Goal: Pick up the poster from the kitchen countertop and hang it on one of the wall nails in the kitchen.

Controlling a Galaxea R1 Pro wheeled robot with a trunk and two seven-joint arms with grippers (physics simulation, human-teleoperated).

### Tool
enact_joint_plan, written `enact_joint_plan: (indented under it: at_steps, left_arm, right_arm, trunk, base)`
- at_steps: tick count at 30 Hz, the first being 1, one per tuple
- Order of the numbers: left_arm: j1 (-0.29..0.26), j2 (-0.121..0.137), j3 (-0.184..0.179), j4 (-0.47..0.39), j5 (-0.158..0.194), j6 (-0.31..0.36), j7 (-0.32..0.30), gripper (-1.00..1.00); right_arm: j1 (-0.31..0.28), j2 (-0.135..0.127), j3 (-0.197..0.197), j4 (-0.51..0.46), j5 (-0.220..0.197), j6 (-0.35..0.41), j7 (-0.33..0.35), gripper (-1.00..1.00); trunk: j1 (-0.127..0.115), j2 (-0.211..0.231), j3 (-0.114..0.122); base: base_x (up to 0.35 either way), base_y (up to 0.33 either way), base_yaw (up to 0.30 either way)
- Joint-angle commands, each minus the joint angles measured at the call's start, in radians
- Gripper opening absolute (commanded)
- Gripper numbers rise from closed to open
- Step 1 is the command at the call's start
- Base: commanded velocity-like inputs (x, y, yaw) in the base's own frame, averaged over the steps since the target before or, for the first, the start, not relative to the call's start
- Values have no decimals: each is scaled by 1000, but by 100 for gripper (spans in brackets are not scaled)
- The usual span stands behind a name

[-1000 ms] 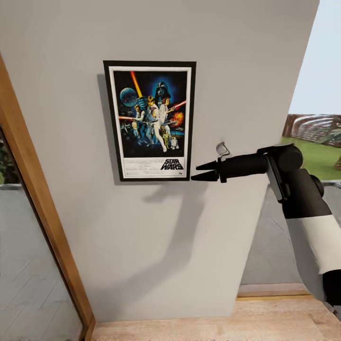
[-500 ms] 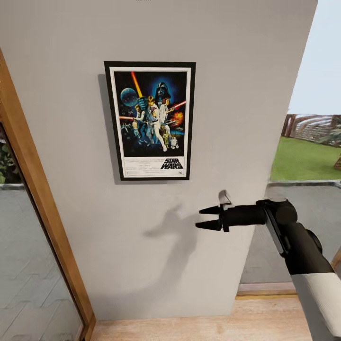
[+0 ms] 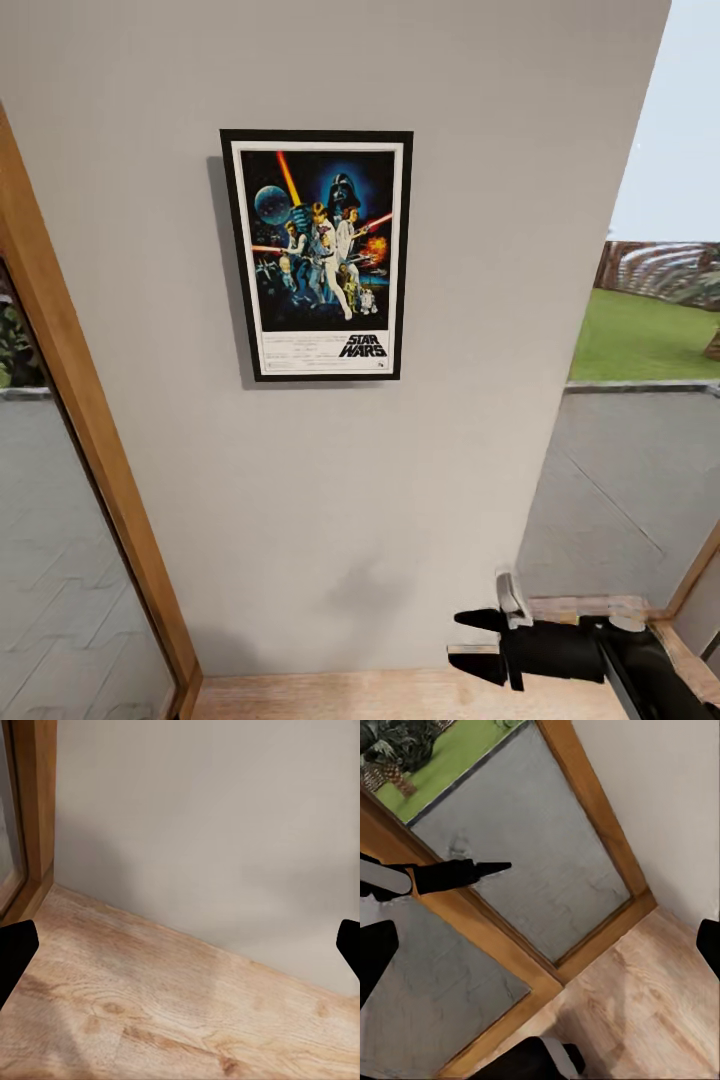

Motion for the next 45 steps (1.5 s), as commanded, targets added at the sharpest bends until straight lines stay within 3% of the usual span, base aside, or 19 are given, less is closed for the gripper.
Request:
enact_joint_plan:
  at_steps: [1,3,5,6,8,11,12,14,15,20,45]
  left_arm:
    - [0,0,-9,1,10,-2,-4,100]
    - [0,0,-9,1,10,-2,-4,100]
    - [0,0,-9,1,10,-2,-4,100]
    - [0,0,-9,1,10,-2,-4,100]
    - [0,0,-9,1,10,-2,-2,100]
    - [0,0,-10,1,10,-3,-1,100]
    - [0,-1,-10,1,10,-3,-1,100]
    - [0,-2,-11,1,10,-3,0,100]
    - [0,-3,-11,1,9,-3,1,100]
    - [0,-4,-11,1,9,-4,2,100]
    - [0,-5,-12,1,9,-4,3,100]
  right_arm:
    - [5,0,-4,50,2,-10,4,100]
    - [16,-2,-20,219,2,-86,2,100]
    - [23,-10,-59,467,5,-249,1,100]
    - [24,-15,-67,519,5,-287,0,100]
    - [26,-59,-91,756,6,-415,-6,100]
    - [27,-76,-95,847,7,-443,-49,100]
    - [27,-80,-95,884,6,-449,-123,100]
    - [27,-81,-95,911,6,-453,-205,100]
    - [27,-81,-96,941,6,-457,-315,100]
    - [27,-79,-96,956,6,-458,-413,100]
    - [27,-68,-94,965,8,-461,-483,100]
  trunk:
    - [0,-1,0]
    - [0,-1,0]
    - [0,-1,0]
    - [0,-1,0]
    - [0,-1,0]
    - [0,-1,0]
    - [0,-1,0]
    - [0,-1,1]
    - [0,-1,2]
    - [0,-1,9]
    - [0,-1,32]
  base:
    - [0,0,0]
    - [0,0,0]
    - [0,0,0]
    - [0,0,0]
    - [0,0,0]
    - [0,0,0]
    - [0,0,0]
    - [0,0,0]
    - [0,0,0]
    - [0,0,0]
    - [0,0,0]
